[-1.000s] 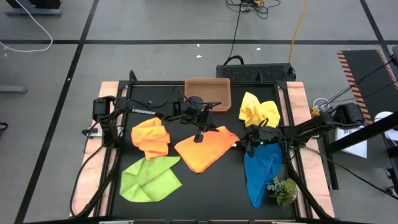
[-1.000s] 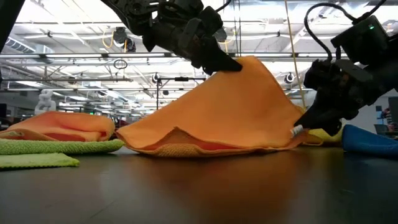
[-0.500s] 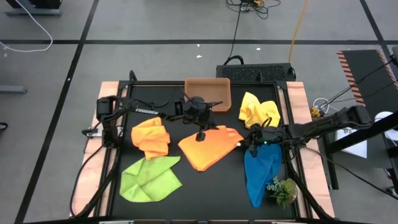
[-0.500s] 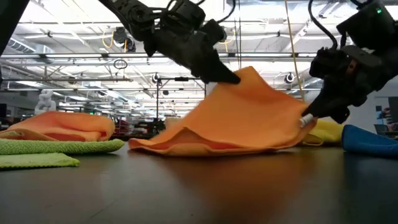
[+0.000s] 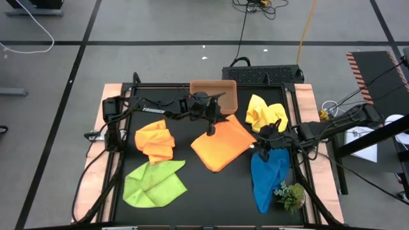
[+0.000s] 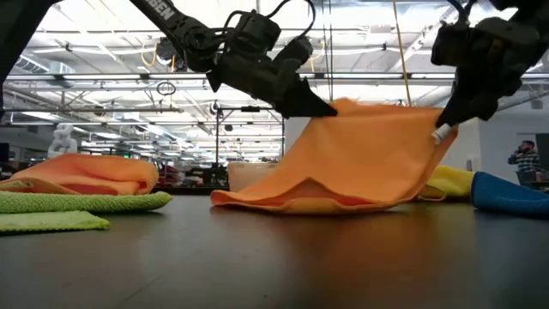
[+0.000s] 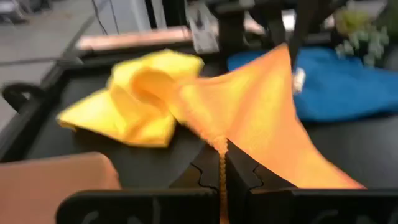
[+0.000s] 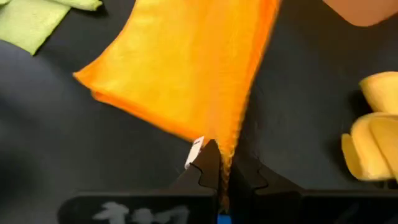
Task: Fold microfiber towels
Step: Fold the right orange microfiber towel
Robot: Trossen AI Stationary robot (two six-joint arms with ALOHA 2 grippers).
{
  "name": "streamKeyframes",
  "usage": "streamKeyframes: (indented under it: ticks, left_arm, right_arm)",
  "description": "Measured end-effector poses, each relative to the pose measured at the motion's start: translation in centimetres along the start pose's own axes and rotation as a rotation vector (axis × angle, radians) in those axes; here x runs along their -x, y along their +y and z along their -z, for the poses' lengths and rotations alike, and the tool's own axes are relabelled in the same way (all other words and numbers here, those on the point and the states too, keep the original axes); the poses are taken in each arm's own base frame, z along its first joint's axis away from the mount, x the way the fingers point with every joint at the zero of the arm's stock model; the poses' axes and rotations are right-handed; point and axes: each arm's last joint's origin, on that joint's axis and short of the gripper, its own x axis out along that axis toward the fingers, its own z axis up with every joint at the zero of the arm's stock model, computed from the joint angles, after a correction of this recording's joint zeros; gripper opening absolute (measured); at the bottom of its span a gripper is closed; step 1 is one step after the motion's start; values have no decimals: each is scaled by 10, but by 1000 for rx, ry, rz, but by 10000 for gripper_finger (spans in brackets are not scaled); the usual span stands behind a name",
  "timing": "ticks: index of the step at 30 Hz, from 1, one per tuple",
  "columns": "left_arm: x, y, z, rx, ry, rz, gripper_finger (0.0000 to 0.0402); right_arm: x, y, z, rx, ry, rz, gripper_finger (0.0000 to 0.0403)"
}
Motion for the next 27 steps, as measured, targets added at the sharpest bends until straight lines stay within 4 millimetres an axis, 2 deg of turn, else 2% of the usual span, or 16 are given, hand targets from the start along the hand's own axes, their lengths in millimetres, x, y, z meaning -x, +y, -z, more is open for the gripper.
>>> streamKeyframes:
  ticks: [5, 11, 20, 27]
  left_arm:
    - [0, 9, 10, 83, 26, 59, 2]
    - [-1, 5, 11, 29, 52, 35, 2]
    - [0, 5, 15, -22, 80, 39, 1]
    - [9, 1, 44, -34, 108, 37, 1]
  right_arm:
    - [5, 3, -1, -30, 7, 17, 0]
    - [0, 3, -1, -42, -19, 80, 0]
    - [-34, 32, -13, 31, -98, -49, 0]
    - [-57, 38, -7, 63, -41, -47, 0]
